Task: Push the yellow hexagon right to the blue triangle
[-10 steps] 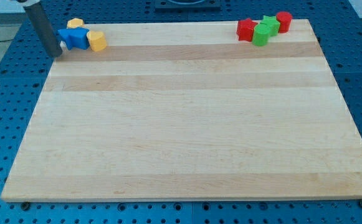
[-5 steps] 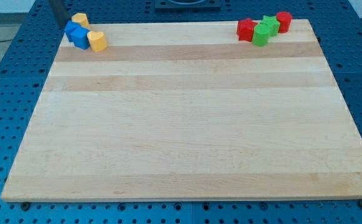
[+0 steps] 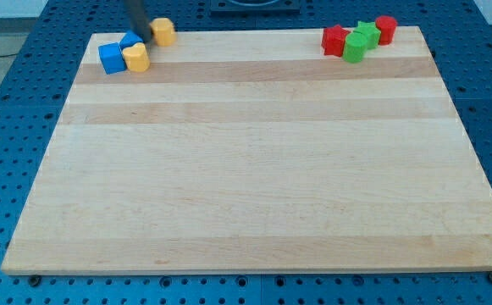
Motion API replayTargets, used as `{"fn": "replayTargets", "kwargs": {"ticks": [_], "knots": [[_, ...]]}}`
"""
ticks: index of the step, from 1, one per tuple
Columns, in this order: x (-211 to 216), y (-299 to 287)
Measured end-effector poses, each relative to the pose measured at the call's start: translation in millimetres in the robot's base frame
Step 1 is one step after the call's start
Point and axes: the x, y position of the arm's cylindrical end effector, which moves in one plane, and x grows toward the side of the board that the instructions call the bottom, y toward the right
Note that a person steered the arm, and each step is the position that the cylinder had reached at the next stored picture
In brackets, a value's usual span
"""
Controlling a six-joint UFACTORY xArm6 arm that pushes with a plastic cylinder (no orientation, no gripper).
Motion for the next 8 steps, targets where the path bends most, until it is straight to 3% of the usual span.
{"fn": "replayTargets", "kwargs": {"ticks": [1, 2, 3, 4, 8], "knots": [[49, 59], [72, 99], [37, 135], [-23, 128], [-28, 46]]}}
